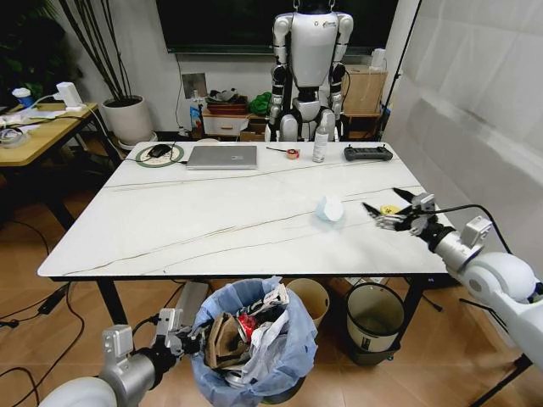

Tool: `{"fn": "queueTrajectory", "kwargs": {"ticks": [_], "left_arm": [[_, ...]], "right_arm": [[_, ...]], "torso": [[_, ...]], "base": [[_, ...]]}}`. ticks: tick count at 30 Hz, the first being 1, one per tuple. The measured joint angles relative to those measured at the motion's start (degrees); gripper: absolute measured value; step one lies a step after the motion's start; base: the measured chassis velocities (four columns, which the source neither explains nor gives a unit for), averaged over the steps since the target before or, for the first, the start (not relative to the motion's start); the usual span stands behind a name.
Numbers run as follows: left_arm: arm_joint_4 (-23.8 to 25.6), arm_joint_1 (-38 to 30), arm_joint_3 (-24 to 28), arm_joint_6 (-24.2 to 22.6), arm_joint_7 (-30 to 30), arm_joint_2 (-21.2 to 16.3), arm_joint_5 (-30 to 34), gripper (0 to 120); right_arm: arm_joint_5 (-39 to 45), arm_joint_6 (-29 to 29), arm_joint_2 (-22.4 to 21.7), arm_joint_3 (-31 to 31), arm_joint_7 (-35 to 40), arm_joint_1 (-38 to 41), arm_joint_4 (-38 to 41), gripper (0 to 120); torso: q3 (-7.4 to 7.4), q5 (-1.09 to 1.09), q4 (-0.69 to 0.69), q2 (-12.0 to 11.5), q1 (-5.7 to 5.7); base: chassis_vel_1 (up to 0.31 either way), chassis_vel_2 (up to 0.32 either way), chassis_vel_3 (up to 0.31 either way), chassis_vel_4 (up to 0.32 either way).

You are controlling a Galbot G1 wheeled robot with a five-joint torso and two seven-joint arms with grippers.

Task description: Pick up the trash bin and place the trash from the table into it.

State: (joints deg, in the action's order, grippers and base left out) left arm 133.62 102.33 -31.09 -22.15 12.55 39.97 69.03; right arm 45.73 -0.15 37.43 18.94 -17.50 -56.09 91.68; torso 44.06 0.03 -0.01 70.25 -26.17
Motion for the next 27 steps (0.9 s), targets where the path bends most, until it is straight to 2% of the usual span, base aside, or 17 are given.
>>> {"fn": "queueTrajectory", "kwargs": {"ticks": [5, 27], "left_arm": [[-0.21, -0.64, 0.16, 0.0, -0.13, -0.55, 0.45, 0], [-0.63, -0.94, 0.28, 0.0, -0.79, -0.67, 0.57, 0]], "right_arm": [[-4.24, 1.04, 2.23, -1.96, -5.05, 4.13, -9.73, 100], [-9.31, 4.12, 7.52, -8.79, -11.43, 16.19, -26.64, 100]], "torso": [[0.0, -0.01, -0.01, 0.0, 0.0], [0.0, -0.03, 0.01, 0.0, 0.0]], "base": [[0.0, 0.0, 0.0, 0.0], [0.0, 0.0, 0.0, 0.0]]}}
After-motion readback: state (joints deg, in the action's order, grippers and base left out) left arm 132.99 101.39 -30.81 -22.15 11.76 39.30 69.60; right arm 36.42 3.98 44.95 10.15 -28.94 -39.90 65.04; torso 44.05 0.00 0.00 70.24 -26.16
